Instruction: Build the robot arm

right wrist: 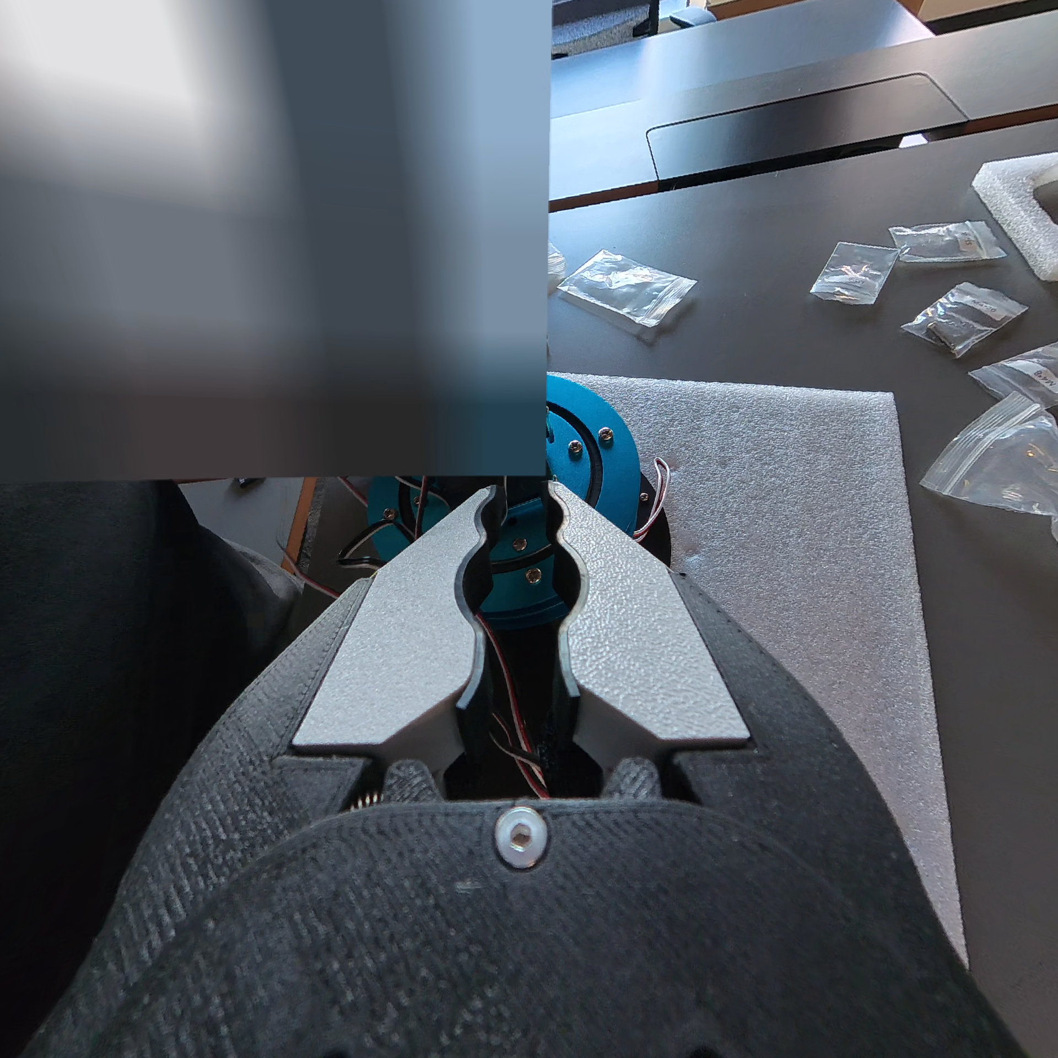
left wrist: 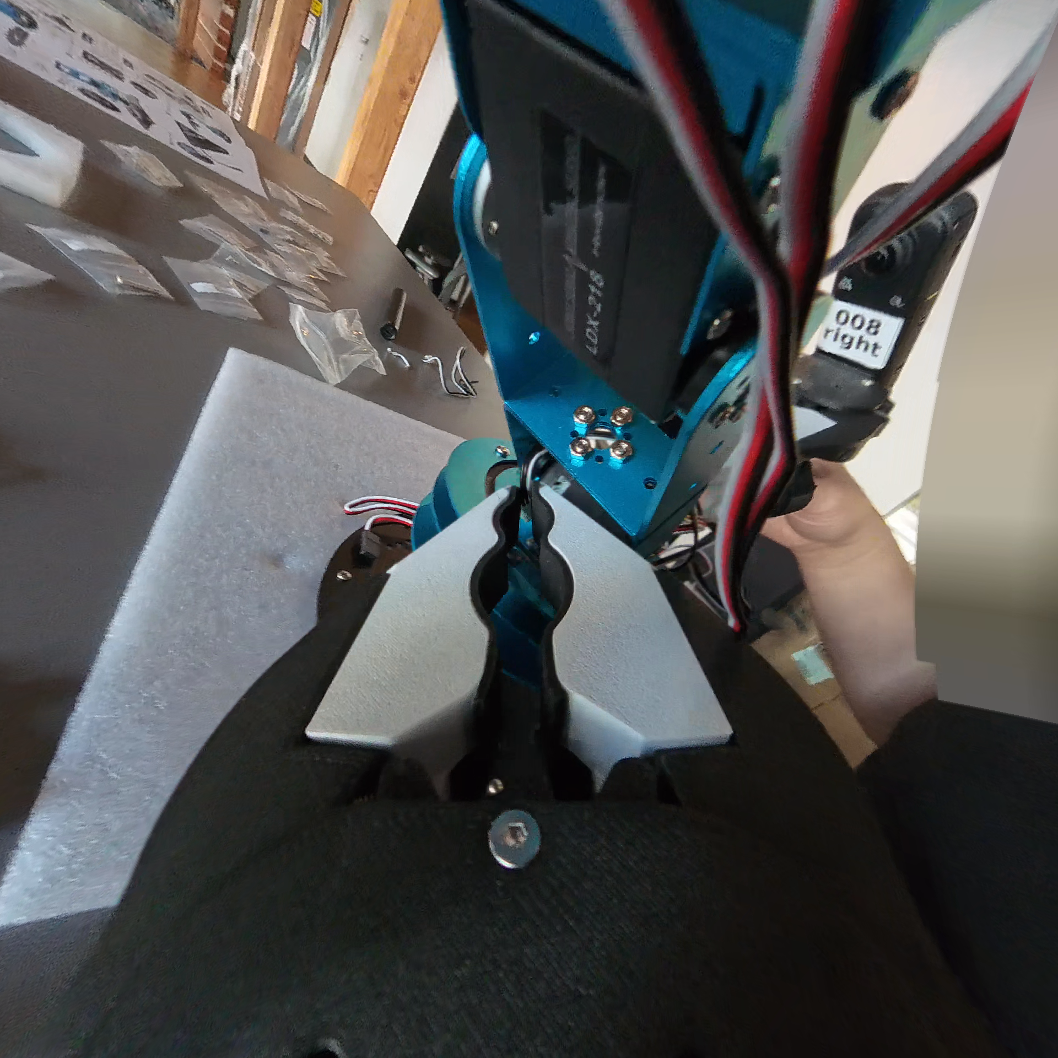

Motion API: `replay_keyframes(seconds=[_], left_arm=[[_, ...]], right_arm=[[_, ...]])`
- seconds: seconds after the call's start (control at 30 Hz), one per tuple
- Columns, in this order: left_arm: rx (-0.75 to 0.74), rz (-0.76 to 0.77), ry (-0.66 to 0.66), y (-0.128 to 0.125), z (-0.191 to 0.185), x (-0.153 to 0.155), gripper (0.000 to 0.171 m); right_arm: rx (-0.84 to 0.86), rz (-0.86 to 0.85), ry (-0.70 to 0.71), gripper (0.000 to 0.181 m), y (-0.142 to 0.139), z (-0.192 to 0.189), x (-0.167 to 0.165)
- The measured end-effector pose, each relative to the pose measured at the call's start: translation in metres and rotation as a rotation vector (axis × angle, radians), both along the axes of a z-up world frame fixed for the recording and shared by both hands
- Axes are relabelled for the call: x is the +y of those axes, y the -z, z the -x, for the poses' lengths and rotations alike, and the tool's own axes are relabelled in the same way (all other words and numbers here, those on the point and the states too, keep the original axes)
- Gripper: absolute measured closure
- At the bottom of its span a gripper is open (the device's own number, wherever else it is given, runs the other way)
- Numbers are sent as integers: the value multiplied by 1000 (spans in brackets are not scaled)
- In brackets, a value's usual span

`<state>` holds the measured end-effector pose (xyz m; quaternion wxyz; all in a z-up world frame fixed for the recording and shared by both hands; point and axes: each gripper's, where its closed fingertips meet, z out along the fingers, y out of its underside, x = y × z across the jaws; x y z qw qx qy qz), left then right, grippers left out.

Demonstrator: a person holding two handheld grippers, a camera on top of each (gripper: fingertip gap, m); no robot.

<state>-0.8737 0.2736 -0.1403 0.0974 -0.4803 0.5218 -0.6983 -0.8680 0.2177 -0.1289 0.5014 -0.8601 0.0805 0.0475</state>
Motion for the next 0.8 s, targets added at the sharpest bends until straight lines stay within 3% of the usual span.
replay_keyframes(seconds=[0.2, 0.63, 0.8], left_arm=[[46, 129, -36, -3, -1, 1, 171], [39, 189, -72, -4, 1, 1, 171], [15, 243, -61, -7, 5, 1, 171]], right_arm=[[-1, -4, -14, 170, 0, 2, 0], [-8, -11, -42, 170, -1, 3, -2], [-4, -57, -68, 170, -15, 4, 9]])
